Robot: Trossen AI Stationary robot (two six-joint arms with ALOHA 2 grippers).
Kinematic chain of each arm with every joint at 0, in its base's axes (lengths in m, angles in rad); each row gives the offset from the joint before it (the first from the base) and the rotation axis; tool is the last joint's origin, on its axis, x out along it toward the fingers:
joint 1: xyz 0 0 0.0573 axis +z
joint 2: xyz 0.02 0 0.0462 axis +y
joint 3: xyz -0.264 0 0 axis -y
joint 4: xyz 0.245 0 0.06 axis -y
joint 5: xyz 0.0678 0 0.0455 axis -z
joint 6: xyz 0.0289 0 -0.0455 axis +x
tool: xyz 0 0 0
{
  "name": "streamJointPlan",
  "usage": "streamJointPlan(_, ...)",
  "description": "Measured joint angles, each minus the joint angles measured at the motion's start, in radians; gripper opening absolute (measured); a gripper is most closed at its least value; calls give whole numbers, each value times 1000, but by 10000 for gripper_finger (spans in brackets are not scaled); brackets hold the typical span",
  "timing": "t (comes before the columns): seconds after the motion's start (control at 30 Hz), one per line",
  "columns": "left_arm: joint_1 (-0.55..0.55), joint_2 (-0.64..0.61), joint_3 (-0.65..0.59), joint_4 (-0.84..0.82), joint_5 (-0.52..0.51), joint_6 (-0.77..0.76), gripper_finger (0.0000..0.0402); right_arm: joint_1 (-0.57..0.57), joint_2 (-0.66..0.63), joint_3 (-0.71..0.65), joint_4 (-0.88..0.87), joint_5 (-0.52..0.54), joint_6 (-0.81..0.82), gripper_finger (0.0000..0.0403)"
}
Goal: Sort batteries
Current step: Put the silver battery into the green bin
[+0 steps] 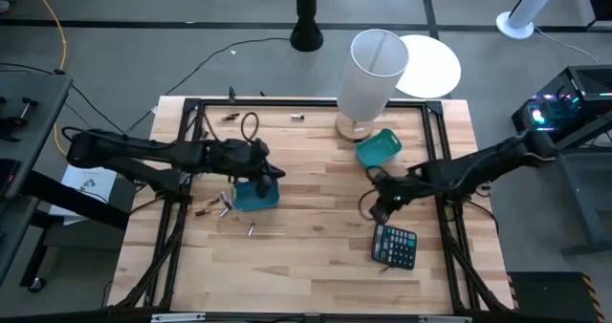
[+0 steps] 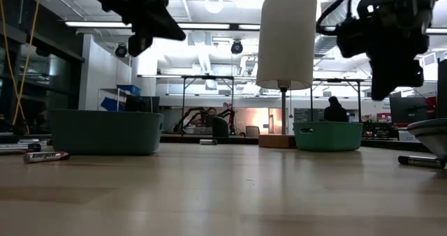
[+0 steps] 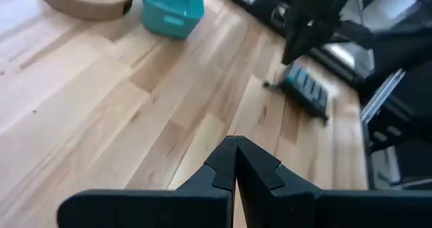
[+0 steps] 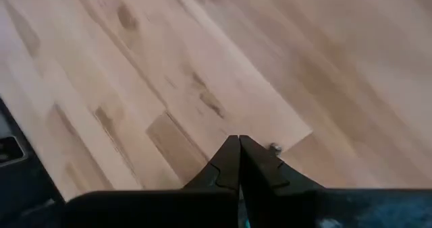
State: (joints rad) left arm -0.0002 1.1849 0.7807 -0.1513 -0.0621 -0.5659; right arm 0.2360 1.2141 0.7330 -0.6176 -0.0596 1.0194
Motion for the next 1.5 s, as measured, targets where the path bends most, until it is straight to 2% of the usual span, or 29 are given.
streamJointPlan(0.1,2,28,0,-1,15,21,0,31,115,78,-44,-98,-2,0)
streamJointPlan(0.17,3,36,0,0,32,35,0,66,164,131,-162,-117,4,0)
streamJointPlan(0.3,2,41,0,-1,61,85,0,166,149,244,-384,-90,124,0)
streamJointPlan(0.4,2,40,0,0,74,134,0,252,100,273,-405,-151,266,0)
streamJointPlan(0.5,9,40,0,0,79,185,0,338,90,236,-345,-191,436,0)
streamJointPlan(0.67,27,40,0,0,87,204,0,398,127,144,-14,-91,627,0)
streamJointPlan(0.8,33,40,0,-2,128,202,0,384,210,132,256,-44,598,0)
streamJointPlan(0.93,33,40,0,-3,144,201,0,345,324,176,316,-51,503,0)
streamJointPlan(1.07,33,40,1,-9,144,181,0,308,432,201,284,-96,445,0)
streamJointPlan(1.2,33,40,1,-9,145,158,0,291,461,211,174,-110,439,0)
streamJointPlan(1.5,34,40,1,-8,130,168,0,292,314,211,-290,-94,395,0)
